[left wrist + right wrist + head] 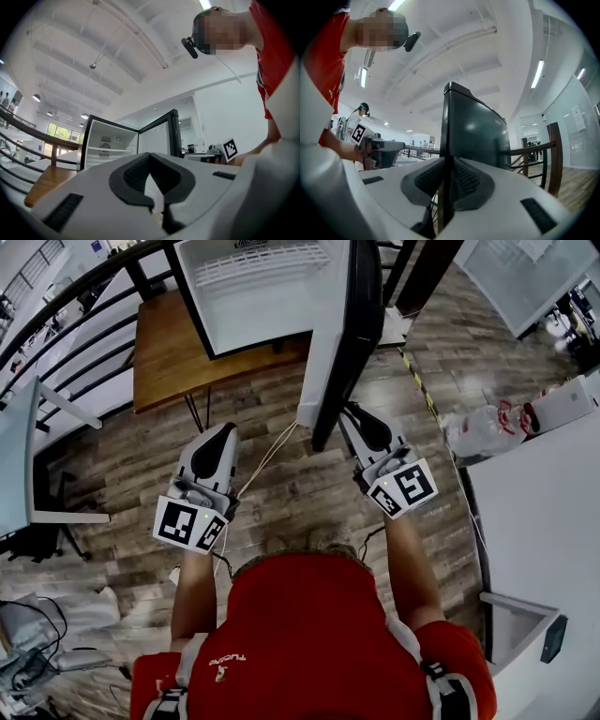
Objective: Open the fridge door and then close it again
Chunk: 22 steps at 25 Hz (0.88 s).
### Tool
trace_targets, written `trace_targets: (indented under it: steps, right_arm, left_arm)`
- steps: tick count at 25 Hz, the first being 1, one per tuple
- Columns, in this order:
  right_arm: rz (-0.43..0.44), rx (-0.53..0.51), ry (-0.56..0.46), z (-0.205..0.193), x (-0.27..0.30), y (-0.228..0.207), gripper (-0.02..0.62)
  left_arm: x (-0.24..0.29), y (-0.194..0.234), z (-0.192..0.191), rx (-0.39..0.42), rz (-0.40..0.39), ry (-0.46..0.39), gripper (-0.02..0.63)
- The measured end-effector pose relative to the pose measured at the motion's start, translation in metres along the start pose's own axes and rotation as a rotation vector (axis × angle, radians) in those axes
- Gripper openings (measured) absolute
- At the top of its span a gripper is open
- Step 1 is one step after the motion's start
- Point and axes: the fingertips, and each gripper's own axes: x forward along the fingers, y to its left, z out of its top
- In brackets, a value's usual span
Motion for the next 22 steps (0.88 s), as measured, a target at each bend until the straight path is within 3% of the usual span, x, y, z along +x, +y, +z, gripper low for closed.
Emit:
trace_targets:
  steps: [10, 22]
  right_arm:
    - [0.045, -0.035, -0.004, -0.002, 0.065, 0.037, 0.062]
    - [0.098, -0.027, 0.004, -0.007, 0.139, 0.041, 0.038]
  left_arm:
    - [-0.016, 0.035, 0.000, 0.021, 0.004, 0.003, 0.009]
    - [0.003, 0.069, 0.002, 0.033, 0.046, 0.006, 0.009]
